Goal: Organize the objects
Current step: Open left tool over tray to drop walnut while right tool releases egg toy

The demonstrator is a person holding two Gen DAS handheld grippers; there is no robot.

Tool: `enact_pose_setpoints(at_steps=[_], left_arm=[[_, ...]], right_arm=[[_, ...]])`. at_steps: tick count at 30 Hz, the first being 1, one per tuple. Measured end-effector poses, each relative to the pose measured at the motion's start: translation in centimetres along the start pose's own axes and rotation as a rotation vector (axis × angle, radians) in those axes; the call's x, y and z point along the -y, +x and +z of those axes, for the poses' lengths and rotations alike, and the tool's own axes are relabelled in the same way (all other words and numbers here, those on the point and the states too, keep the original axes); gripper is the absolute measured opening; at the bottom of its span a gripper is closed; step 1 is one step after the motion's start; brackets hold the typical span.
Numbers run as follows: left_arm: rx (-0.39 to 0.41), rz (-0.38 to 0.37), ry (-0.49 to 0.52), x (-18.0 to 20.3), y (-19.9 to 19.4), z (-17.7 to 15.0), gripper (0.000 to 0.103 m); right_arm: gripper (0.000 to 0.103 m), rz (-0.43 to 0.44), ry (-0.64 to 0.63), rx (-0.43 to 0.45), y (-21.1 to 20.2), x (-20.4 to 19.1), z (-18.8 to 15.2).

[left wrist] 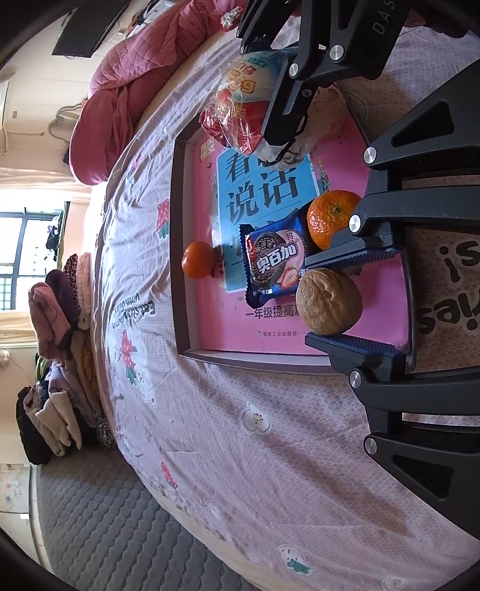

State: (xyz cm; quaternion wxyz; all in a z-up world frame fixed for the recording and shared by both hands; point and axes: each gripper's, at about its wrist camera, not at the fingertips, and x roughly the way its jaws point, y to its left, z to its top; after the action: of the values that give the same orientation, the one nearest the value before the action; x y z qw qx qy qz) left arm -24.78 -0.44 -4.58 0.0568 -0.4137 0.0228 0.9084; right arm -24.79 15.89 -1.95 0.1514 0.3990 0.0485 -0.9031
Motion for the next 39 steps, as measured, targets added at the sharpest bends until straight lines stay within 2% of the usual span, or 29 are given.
enact_pose_setpoints(at_steps=[10, 22, 24, 28, 30, 34, 36, 39], left_arm=[[-0.020, 0.000, -0.012, -0.1, 0.9, -0.8, 0.035], [-0.028, 0.000, -0.011, -0.1, 0.8, -1.1, 0.036], [-0.028, 0.002, -0.011, 0.0, 0.8, -1.0, 0.043], [-0.022, 0.004, -0.006, 0.1, 0.2, -0.9, 0.047], [-0.012, 0.007, -0.004, 0.0, -0.4, -1.0, 0.056], [0.009, 0.000, -0.018, -0.3, -1.6, -0.8, 0.058], [0.020, -0.007, -0.022, -0.4, -2.4, -0.6, 0.069], [0.043, -0.013, -0.041, -0.9, -3.7, -0.3, 0.071]], right_arm=[[0.055, -0.013, -0.019, -0.057, 2.2, -0.1, -1.2], [0.055, -0.040, -0.021, -0.074, 2.5, -0.1, -1.5], [0.055, -0.040, -0.019, -0.072, 2.2, -0.1, -1.4], [0.055, -0.041, -0.011, -0.060, 1.5, 0.2, -1.2], [0.056, -0.048, -0.004, -0.057, 1.2, 0.3, -1.0], [0.056, -0.043, 0.013, -0.026, -0.2, 0.7, -0.6], [0.057, -0.039, 0.036, -0.007, -1.1, 1.1, -0.3], [0.059, -0.031, 0.054, 0.012, -2.4, 1.4, -0.1]])
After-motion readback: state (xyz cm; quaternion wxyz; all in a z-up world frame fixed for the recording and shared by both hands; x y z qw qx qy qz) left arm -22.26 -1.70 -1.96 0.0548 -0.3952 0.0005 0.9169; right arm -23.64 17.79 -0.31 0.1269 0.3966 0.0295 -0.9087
